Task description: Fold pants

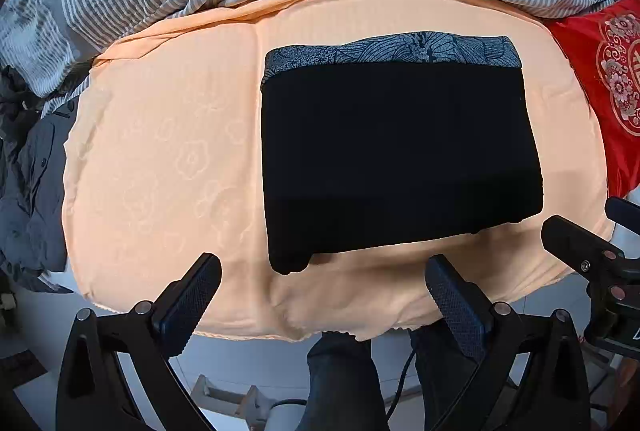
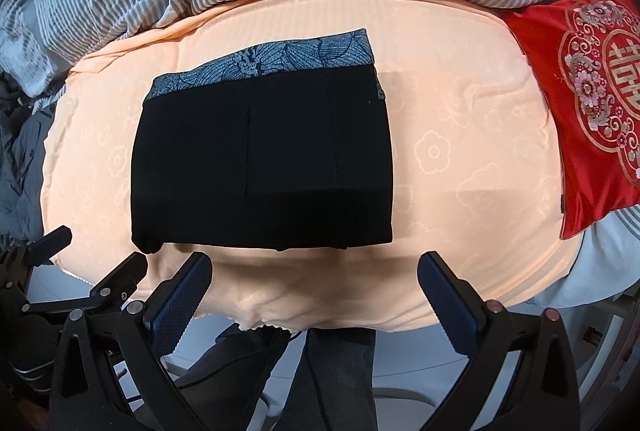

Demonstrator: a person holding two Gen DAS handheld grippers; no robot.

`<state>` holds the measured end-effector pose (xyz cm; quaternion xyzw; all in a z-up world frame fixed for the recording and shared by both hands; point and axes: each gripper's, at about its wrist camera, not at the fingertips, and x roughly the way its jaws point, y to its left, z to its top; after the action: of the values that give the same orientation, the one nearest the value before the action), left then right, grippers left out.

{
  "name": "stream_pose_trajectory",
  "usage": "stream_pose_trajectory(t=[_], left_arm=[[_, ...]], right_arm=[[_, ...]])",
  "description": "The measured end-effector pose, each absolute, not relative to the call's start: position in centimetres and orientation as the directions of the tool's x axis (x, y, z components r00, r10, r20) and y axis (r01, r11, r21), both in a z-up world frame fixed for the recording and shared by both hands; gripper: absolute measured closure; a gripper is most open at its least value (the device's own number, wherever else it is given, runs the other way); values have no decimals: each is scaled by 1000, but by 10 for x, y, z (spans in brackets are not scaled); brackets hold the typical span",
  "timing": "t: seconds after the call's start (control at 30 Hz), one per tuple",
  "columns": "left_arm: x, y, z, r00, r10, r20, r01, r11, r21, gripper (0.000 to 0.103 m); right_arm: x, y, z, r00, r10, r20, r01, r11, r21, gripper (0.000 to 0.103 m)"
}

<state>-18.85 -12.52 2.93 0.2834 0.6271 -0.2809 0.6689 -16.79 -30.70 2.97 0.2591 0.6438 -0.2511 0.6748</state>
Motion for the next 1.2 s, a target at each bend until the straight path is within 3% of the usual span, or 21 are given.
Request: stream_pose_trajectory(t=[1.2], left_arm=[[-187, -125, 29, 59, -39, -997, 723, 691, 16, 1]], right_arm=[[-167, -306, 27, 38, -3, -999, 678, 734, 23, 0]])
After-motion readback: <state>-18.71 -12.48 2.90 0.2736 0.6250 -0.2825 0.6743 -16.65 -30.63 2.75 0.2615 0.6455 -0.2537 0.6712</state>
